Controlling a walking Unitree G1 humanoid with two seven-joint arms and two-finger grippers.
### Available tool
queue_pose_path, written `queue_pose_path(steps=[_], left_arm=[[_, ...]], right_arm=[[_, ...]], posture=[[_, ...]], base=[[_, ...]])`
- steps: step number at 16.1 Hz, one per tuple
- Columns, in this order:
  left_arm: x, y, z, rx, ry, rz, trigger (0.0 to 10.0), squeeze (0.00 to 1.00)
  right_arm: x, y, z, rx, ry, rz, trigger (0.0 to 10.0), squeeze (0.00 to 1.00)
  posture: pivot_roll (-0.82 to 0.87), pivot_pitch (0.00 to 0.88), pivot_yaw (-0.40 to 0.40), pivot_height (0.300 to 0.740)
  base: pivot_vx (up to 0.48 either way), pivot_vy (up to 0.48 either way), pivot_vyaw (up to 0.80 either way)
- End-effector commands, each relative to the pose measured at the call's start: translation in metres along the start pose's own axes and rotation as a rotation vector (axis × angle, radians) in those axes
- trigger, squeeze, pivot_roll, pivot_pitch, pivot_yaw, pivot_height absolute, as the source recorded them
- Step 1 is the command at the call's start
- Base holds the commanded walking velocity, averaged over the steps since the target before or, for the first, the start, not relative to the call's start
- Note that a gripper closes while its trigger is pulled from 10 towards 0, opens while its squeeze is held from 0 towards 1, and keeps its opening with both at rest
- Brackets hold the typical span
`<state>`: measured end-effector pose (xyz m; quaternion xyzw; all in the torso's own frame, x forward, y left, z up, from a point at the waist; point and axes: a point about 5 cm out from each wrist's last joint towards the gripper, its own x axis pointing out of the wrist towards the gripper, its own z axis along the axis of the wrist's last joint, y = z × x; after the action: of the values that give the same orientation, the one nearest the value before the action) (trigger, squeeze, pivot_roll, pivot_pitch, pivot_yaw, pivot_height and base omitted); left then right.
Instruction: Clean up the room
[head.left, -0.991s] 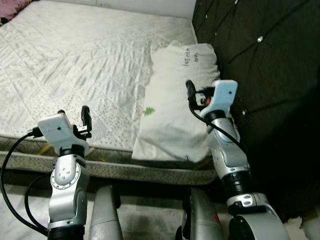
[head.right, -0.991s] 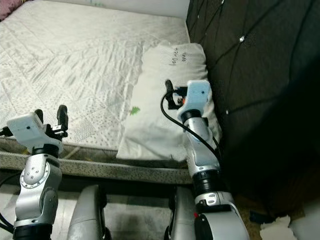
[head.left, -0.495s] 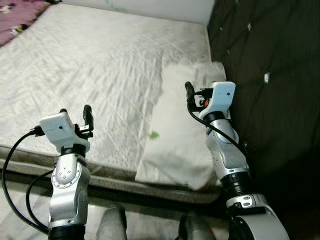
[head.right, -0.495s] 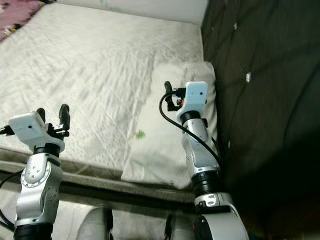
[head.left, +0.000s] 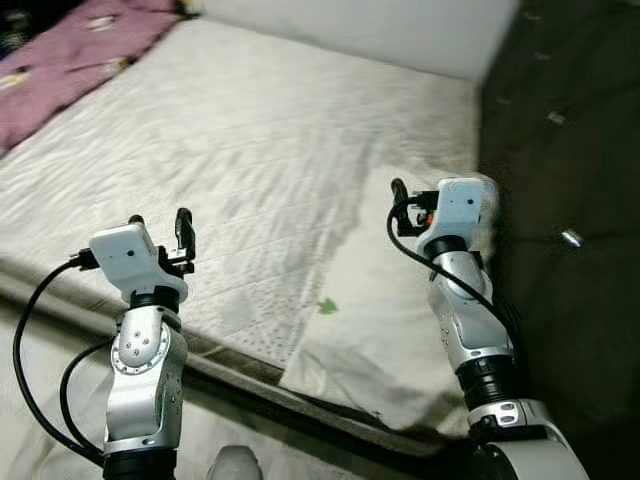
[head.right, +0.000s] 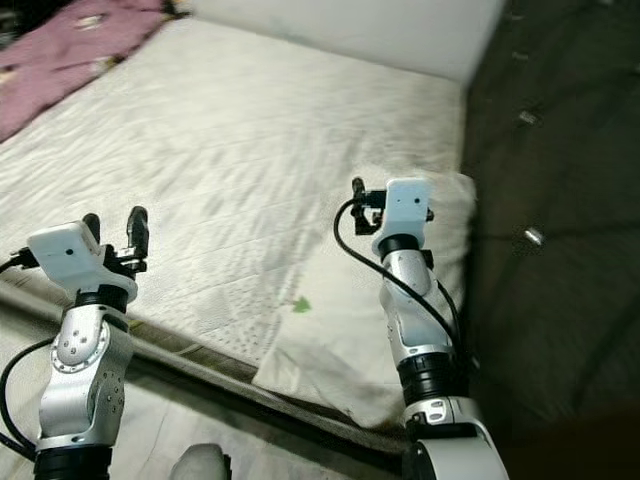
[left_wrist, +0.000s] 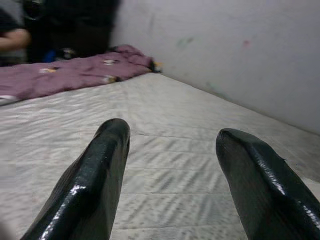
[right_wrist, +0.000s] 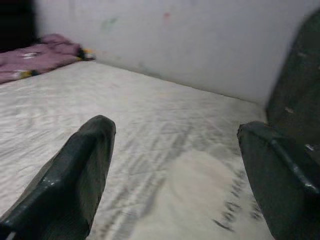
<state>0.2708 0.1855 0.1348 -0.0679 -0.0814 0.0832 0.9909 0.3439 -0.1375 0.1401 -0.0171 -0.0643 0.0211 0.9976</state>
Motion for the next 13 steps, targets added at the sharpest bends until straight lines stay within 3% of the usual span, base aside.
queue_pose_path(steps=[1, 8, 11, 13], left_arm=[[0.000, -0.003, -0.001, 0.005, 0.011, -0.016, 10.0, 0.00], [0.001, -0.005, -0.003, 0.007, 0.016, -0.005, 10.0, 0.00], [0.002, -0.003, -0.006, -0.025, 0.032, 0.006, 10.0, 0.00], [0.001, -0.002, -0.007, -0.031, 0.040, 0.007, 10.0, 0.00]], right_arm=[[-0.001, -0.005, -0.001, -0.023, 0.002, -0.024, 10.0, 0.00], [0.001, -0.006, -0.002, -0.023, 0.016, -0.050, 10.0, 0.00], [0.000, -0.006, -0.009, 0.049, 0.067, -0.075, 10.0, 0.00], [-0.001, -0.009, -0.013, 0.072, 0.086, -0.096, 10.0, 0.00]], posture=[[0.12, 0.000, -0.049, 0.740], [0.12, 0.000, -0.052, 0.740], [0.11, 0.000, -0.048, 0.740], [0.11, 0.000, -0.048, 0.740]], base=[[0.000, 0.000, 0.00], [0.000, 0.000, 0.00], [0.000, 0.000, 0.00], [0.000, 0.000, -0.80]])
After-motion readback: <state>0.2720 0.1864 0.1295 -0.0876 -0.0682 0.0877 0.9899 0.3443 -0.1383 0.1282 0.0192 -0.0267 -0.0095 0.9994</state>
